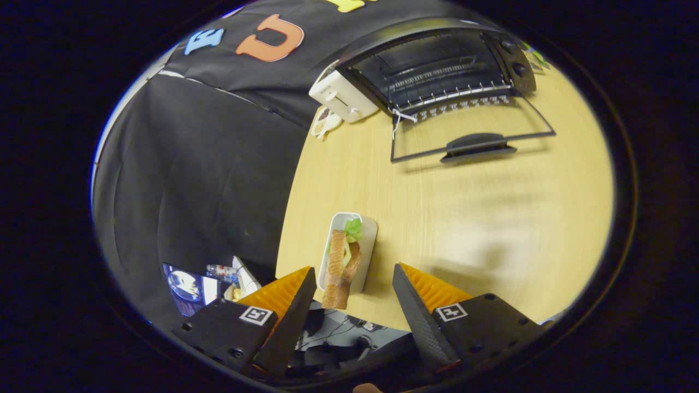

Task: Open the toaster oven, put the food inside, and close the toaster oven door.

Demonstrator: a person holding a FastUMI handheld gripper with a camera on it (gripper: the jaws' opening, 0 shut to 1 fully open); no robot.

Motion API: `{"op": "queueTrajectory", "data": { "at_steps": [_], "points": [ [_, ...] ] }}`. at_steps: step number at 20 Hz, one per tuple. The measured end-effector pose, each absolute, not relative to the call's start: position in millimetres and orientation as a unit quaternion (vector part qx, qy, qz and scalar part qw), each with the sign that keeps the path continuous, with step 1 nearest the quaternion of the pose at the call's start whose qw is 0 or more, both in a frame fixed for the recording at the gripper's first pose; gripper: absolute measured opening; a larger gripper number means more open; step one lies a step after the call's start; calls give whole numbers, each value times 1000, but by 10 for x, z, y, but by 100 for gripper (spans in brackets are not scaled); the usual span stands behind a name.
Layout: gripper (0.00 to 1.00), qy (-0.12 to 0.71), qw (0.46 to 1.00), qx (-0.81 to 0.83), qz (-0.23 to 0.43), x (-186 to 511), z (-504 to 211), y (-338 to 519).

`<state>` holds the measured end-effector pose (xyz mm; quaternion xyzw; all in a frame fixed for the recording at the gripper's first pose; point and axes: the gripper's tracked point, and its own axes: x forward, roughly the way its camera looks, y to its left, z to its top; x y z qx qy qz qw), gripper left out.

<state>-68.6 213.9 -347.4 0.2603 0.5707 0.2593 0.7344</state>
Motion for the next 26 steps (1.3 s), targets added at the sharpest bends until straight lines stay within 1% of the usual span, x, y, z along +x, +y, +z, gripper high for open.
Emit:
{"op": "queueTrajectory", "data": {
  "at_steps": [5, 8, 10, 11, 12, 15, 17, 20, 22, 24, 26],
  "points": [
    [83, 604, 699, 283, 256, -734, -3645, 2391],
    [68, 618, 683, 297, 250, -738, -3699, 2505],
    [57, 620, 682, 298, 248, -721, -3694, 2521],
    [48, 621, 682, 297, 248, -700, -3702, 2519],
    [44, 621, 681, 299, 247, -688, -3678, 2504],
    [35, 620, 681, 300, 249, -659, -3620, 2490],
    [32, 615, 678, 310, 258, -655, -3463, 2490],
    [32, 598, 675, 336, 273, -608, -3113, 2414],
    [32, 576, 683, 351, 280, -509, -2864, 2304],
    [32, 543, 695, 380, 278, -339, -2613, 2118],
    [32, 506, 711, 413, 259, -105, -2433, 1829]
  ]
}}
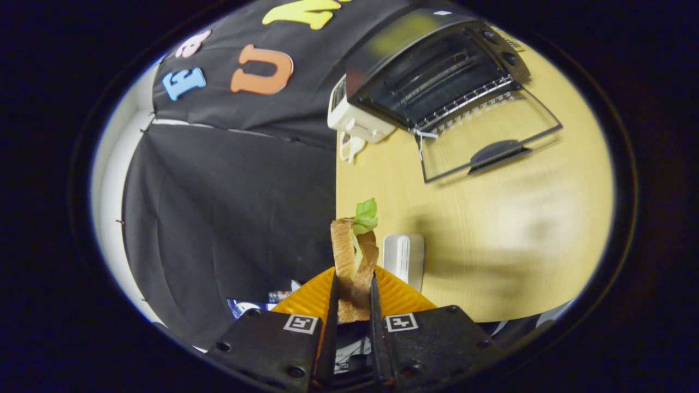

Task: Open the toaster oven, put the food inside, and close the toaster oven door.

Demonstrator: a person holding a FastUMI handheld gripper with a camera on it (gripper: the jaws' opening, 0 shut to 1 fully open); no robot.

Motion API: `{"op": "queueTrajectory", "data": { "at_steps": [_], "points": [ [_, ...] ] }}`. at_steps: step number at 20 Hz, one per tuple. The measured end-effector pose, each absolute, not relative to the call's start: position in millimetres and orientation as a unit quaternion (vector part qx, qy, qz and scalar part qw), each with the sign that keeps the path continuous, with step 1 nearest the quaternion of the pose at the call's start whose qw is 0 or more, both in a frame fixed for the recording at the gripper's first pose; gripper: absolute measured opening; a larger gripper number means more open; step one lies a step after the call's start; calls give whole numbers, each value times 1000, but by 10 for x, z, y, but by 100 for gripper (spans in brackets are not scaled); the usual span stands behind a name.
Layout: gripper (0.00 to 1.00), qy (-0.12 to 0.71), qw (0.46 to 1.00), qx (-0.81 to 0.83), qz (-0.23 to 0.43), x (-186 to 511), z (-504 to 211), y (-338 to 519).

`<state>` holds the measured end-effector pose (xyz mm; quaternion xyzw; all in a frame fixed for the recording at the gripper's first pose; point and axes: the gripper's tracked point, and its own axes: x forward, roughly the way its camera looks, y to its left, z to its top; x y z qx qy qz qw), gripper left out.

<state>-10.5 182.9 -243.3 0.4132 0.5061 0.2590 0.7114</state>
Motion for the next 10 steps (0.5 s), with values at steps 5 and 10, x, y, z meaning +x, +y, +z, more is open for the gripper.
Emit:
{"op": "queueTrajectory", "data": {
  "at_steps": [5, 10],
  "points": [
    [31, 412, 746, 495, 171, 573, -2414, 1099],
    [31, 337, 749, 557, 120, 1256, -2704, 872]
  ]
}}
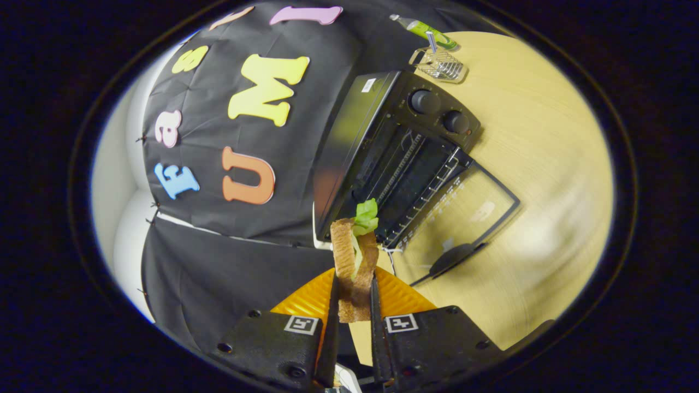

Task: Open the toaster oven, put the food inside, and close the toaster oven door.

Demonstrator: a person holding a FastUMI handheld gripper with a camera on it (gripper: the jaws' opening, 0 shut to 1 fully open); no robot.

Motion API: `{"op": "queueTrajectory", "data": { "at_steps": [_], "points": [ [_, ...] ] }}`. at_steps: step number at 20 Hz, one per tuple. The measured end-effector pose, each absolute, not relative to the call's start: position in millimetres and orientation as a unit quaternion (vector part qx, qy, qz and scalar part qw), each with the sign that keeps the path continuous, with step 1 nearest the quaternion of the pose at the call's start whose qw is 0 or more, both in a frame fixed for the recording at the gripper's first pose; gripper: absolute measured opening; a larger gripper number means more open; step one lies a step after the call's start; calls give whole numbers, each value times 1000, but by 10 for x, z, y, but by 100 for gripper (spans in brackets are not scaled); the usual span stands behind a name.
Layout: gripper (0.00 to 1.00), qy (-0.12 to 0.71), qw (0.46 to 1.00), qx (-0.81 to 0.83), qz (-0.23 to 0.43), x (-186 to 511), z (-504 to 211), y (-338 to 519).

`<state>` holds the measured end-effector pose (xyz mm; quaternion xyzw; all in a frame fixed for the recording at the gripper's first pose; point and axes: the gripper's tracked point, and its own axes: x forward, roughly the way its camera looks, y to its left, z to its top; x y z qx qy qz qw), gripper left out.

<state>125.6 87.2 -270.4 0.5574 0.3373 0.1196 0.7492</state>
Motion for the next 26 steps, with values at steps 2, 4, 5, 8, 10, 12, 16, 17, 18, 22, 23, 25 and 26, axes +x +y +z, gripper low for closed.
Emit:
{"op": "queueTrajectory", "data": {
  "at_steps": [2, 4, 5, 8, 10, 12, 16, 17, 18, 22, 23, 25, 26],
  "points": [
    [31, 309, 749, 578, 99, 1485, -2777, 816],
    [31, 286, 751, 590, 80, 1683, -2859, 801],
    [31, 272, 751, 597, 72, 1787, -2905, 810],
    [31, 236, 742, 625, 62, 2025, -3008, 886],
    [31, 217, 739, 636, 50, 2163, -3096, 909],
    [31, 193, 732, 652, 42, 2308, -3154, 919],
    [31, 186, 737, 649, 19, 2541, -3381, 941],
    [31, 183, 737, 650, 19, 2580, -3376, 962],
    [31, 180, 740, 648, 19, 2613, -3370, 975],
    [37, 206, 760, 616, 20, 2667, -3462, 1099],
    [39, 209, 767, 606, 16, 2646, -3458, 1091],
    [42, 222, 782, 582, 16, 2641, -3455, 1156],
    [44, 223, 785, 577, 25, 2643, -3432, 1193]
  ]
}}
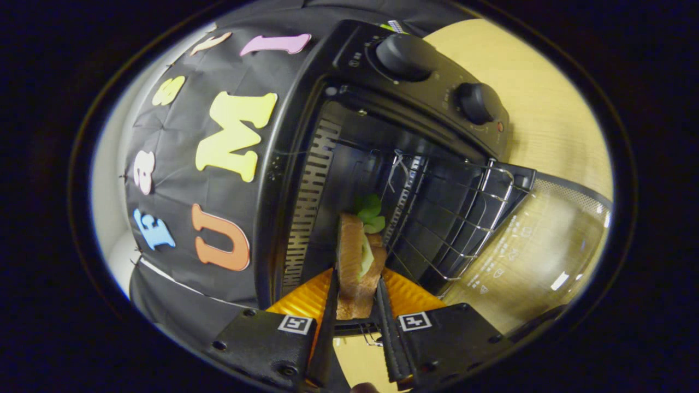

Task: Open the toaster oven, put the food inside, and close the toaster oven door.

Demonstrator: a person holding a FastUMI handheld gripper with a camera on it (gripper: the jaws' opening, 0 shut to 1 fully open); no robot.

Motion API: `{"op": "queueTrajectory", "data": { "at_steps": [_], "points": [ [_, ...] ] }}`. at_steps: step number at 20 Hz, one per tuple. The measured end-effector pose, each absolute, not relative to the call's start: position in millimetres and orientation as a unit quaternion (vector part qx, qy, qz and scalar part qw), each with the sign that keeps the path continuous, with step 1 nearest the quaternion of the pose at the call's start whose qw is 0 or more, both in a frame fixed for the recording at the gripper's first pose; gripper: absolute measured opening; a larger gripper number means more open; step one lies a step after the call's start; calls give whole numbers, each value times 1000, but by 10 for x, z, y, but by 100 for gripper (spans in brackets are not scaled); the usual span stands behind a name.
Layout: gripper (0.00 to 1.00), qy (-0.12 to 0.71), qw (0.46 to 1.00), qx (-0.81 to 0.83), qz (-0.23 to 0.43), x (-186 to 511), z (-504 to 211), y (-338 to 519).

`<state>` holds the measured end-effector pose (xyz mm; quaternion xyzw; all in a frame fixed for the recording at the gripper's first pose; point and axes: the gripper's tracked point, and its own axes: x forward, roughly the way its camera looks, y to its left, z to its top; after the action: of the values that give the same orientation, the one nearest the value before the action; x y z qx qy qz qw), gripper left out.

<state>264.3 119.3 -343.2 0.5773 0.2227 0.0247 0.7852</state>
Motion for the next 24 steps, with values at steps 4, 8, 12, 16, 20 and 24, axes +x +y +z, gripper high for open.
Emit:
{"op": "queueTrajectory", "data": {
  "at_steps": [4, 8, 12, 16, 20, 24],
  "points": [
    [75, 269, 799, 536, 43, 2579, -3459, 1373],
    [92, 292, 823, 484, 45, 2503, -3425, 1462],
    [100, 336, 860, 380, 48, 2347, -3461, 1500],
    [100, 363, 859, 358, 52, 2229, -3400, 1535],
    [100, 368, 869, 325, 64, 1955, -3225, 1503],
    [100, 378, 881, 270, 89, 1550, -2996, 1471]
  ]
}}
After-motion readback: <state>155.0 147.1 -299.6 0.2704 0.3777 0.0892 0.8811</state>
